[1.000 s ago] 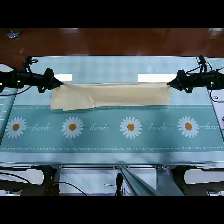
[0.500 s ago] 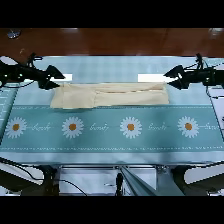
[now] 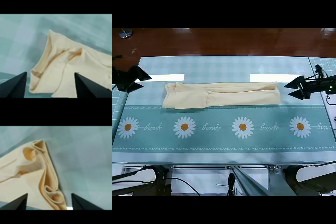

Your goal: Fold the shirts.

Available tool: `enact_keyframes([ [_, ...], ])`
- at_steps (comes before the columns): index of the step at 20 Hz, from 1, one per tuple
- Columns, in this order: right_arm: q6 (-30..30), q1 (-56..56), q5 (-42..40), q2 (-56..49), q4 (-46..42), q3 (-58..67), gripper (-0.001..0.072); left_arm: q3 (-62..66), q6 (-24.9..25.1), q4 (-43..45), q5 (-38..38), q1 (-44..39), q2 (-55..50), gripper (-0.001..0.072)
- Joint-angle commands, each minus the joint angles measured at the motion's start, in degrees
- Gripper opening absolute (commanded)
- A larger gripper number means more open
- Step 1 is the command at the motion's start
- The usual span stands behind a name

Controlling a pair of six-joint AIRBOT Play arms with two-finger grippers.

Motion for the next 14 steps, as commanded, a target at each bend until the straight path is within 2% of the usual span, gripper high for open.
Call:
enact_keyframes([
  [1, -1.75, 3.39, -1.88, -3.1, 5.01, -0.92, 0.0625, -10.71, 1.2, -2.91, 8.02, -4.35, 7.54, 0.0703],
  [5, -1.18, 7.61, -2.43, -5.46, 4.68, -0.92, 0.0617, -12.09, 1.18, -5.73, 8.26, -12.13, 6.86, 0.0702],
  [7, -0.98, 9.01, -1.84, -5.49, 4.98, -0.9, 0.056, -12.09, 1.2, -6.27, 8.26, -15.58, 6.34, 0.0702],
  [9, 0.07, 9.22, 0.87, -5.35, 4.98, -0.13, 0.0103, -12.09, 1.2, -6.27, 8.26, -18.16, 5.99, 0.0698],
  [10, -0.02, 8.98, 2.86, -4.7, 4.66, 0.37, 0.0022, -12.09, 1.2, -6.27, 8.22, -19.17, 5.88, 0.0658],
  [11, -0.04, 8.48, 4.31, -3.06, 4.07, 0.63, 0.0022, -12.09, 1.18, -6.32, 8.2, -19.91, 5.88, 0.0415],
  [12, -0.15, 7.89, 4.92, -0.79, 2.6, 0.63, 0.0022, -12.07, 1.22, -6.73, 8.22, -20.59, 5.88, 0.0075],
  [13, -0.11, 7.39, 5.84, 2.23, -0.85, 0.61, 0.0021, -11.96, 1.77, -7.26, 8.22, -21.29, 5.84, 0.0023],
  [14, -0.07, 7.04, 6.88, 5.49, -4.33, 0.35, 0.0022, -11.93, 2.95, -8.22, 8.26, -22.16, 5.84, 0.0023],
])
